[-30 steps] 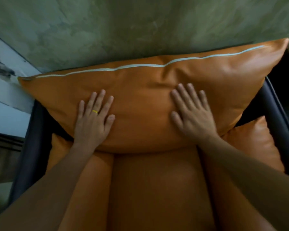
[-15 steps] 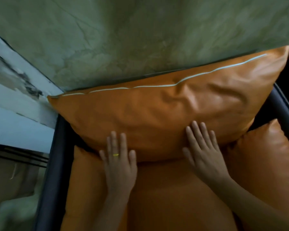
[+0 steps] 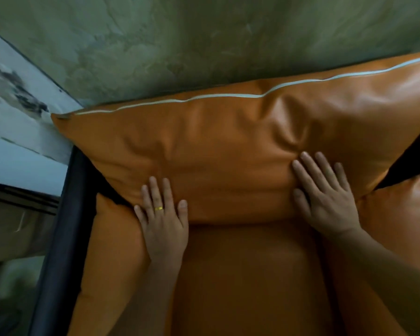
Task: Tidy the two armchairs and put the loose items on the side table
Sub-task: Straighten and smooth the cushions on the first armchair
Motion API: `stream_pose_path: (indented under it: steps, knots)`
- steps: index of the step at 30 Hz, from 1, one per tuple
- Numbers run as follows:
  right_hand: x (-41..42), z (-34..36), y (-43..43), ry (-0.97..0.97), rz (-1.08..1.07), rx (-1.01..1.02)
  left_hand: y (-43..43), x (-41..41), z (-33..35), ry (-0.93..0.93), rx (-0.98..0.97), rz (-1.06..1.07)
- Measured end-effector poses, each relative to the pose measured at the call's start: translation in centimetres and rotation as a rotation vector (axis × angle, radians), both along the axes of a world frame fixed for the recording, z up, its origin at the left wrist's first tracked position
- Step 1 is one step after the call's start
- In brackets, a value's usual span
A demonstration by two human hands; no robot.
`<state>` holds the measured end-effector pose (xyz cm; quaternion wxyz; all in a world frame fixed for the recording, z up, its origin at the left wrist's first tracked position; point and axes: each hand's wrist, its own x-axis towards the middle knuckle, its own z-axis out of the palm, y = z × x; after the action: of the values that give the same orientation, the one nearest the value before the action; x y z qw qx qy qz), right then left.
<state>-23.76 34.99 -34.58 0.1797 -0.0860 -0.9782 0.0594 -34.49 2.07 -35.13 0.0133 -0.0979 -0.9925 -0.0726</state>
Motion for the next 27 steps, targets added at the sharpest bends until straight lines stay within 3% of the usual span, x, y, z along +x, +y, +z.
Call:
stream_pose_path:
  steps: [4, 6, 9, 13, 16, 21, 24, 27]
  knots:
    - [4.1, 0.6, -2.9, -0.100, -0.318, -0.284, 0.9, 4.0, 1.6, -0.082, 0.139, 0.181]
    - [5.0, 0.8, -5.4, -0.074, -0.179, -0.298, 2.0, 5.6, 1.8, -0.048, 0.219, 0.176]
    - [3.5, 0.3, -7.1, -0.066, 0.180, -0.172, 4.5, 5.8, 1.3, -0.010, 0.223, -0.064]
    - [0.2, -1.3, -3.7, -0.176, 0.208, -0.072, 5.1, 2.9, -0.4, -0.047, 0.117, -0.105]
    - [2.2, -0.8, -2.8, -0.222, 0.073, -0.150, 3.5, 3.9, -0.3, -0.107, 0.056, -0.065]
    - [7.6, 1.3, -8.8, -0.444, -0.209, -0.499, -3.2, 11.0, 2.4, -0.330, 0.011, 0.006]
    - [8.8, 2.9, -14.0, -0.568, -0.039, -0.533, -8.5, 14.9, 4.8, -0.313, -0.013, 0.040]
    - [7.0, 4.4, -20.4, -0.587, 0.224, -0.518, -13.6, 17.2, 6.4, -0.314, 0.035, 0.215]
